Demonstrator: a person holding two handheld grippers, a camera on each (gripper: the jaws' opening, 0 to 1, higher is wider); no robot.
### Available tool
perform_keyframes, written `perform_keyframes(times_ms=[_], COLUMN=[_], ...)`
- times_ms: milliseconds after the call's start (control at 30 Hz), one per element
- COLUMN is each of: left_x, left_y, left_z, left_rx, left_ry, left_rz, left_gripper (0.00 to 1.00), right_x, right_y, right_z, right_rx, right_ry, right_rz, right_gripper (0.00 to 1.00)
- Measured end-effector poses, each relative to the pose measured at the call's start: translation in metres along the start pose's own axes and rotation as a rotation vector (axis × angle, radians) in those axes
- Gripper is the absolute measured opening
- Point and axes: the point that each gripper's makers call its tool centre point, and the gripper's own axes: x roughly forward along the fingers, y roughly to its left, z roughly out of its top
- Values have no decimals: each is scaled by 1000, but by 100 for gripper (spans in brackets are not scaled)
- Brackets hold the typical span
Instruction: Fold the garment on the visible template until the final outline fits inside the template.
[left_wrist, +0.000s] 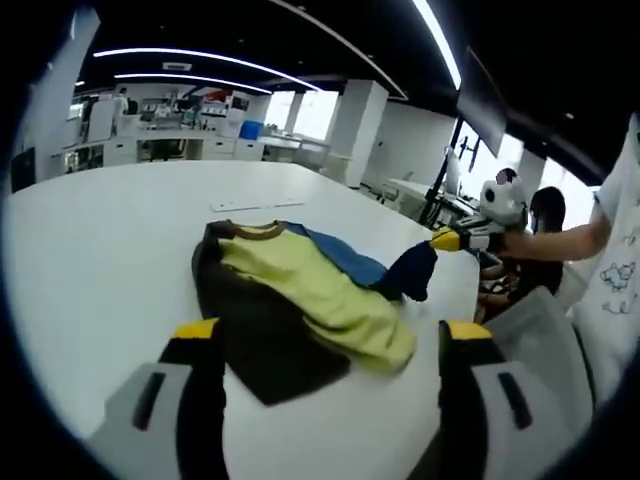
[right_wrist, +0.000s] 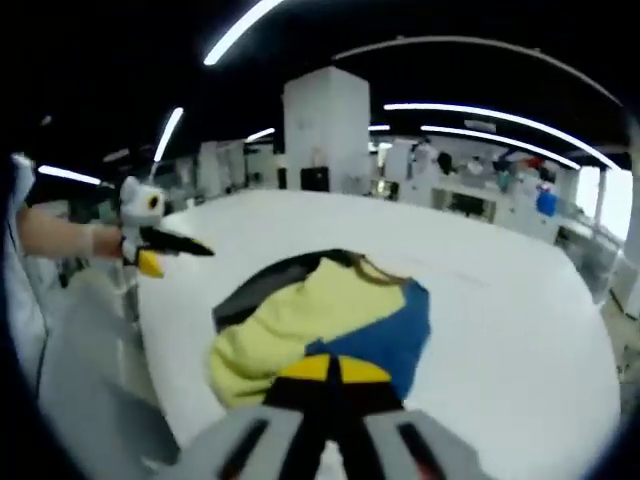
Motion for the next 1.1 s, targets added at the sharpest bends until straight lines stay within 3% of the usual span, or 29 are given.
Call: perform_keyframes(times_ms=[300, 500, 767, 1033, 1100], left_x=[7, 13, 20, 29, 32], left_y=[7, 14, 20, 29, 32], left_z=[0, 0, -3, -3, -4], left_rx=[-5, -17, -34, -53, -56], left_ry=[4, 6, 23, 34, 39], left_rz=[-11, -11, -7, -2, -2], left_gripper=[85, 85, 85, 85, 85], right_x=[-22, -32, -36, -31, -29], right_y=[-75, -138, -201, -225, -243], right_z=[-4, -20, -35, -45, -51], right_rx=[54, 143, 231, 260, 268], right_ry=[33, 84, 110, 157, 174], right_rz=[-165, -275, -371, -430, -445], right_gripper=[0, 0, 0, 0, 0])
